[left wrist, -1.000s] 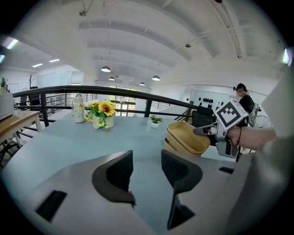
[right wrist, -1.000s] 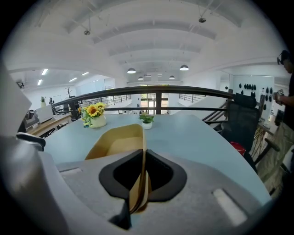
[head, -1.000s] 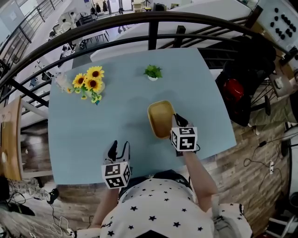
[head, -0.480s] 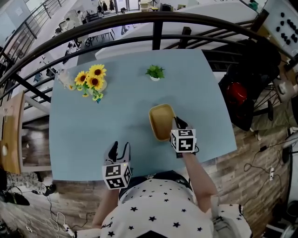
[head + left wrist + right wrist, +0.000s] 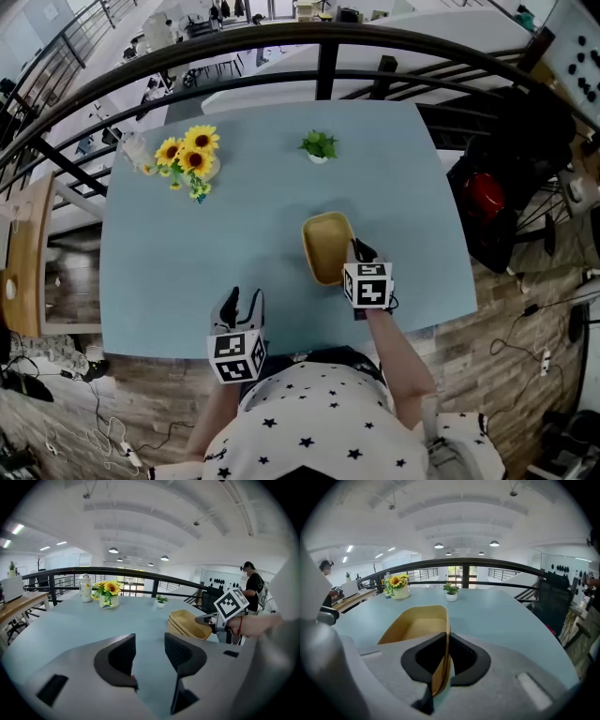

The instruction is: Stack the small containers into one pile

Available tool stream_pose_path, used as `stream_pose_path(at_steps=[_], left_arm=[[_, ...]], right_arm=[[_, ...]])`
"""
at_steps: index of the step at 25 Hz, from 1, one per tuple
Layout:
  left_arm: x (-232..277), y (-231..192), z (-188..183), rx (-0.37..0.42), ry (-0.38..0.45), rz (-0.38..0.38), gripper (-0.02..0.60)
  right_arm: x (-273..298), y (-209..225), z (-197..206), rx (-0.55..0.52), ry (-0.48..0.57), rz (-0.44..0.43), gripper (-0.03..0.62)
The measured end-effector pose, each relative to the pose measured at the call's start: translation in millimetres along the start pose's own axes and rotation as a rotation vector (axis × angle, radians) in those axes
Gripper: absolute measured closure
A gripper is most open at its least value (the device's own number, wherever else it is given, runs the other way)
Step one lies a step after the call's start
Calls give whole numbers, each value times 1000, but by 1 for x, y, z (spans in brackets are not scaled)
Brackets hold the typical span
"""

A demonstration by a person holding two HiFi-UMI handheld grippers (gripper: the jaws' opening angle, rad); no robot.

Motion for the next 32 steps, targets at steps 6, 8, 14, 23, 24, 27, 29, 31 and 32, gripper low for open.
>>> stream_pose_path(at_steps=[6, 8, 14, 23, 24, 27, 29, 31, 32], left_arm=[[0, 4, 3, -8, -1, -13, 394], [0, 5, 3, -11, -1, -18, 394], [1, 8, 2, -21, 6, -28, 394], [-4, 14, 3, -28, 19, -34, 394], [-5, 15, 4, -28, 19, -35, 394], [-7, 15, 7, -25, 18, -36, 394], [-8, 16, 8, -26, 19, -37, 394], [-9, 16, 9, -28, 23, -34, 394], [-10, 16, 10, -27, 24, -32, 394]], right_arm=[[5, 1, 5, -20, -17, -1, 569], [7, 1, 7, -28, -20, -2, 569], [12, 1, 11, -51, -29, -3, 568], [13, 3, 13, -71, -27, 1, 568], [13, 3, 14, -72, -26, 1, 568], [13, 3, 14, -70, -27, -5, 568], [14, 4, 14, -69, -30, -16, 568], [15, 4, 14, -73, -32, -26, 568], [15, 4, 14, -75, -32, -29, 566]])
Point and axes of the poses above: the fingertips, and each gripper's own axes: x forward along the fingers, y to its right, z out of its underside, the point moved 6 cm from there along -x, backward along the fingers, and after that the axes turned 5 degrees about -y, right-handed, at the moved point
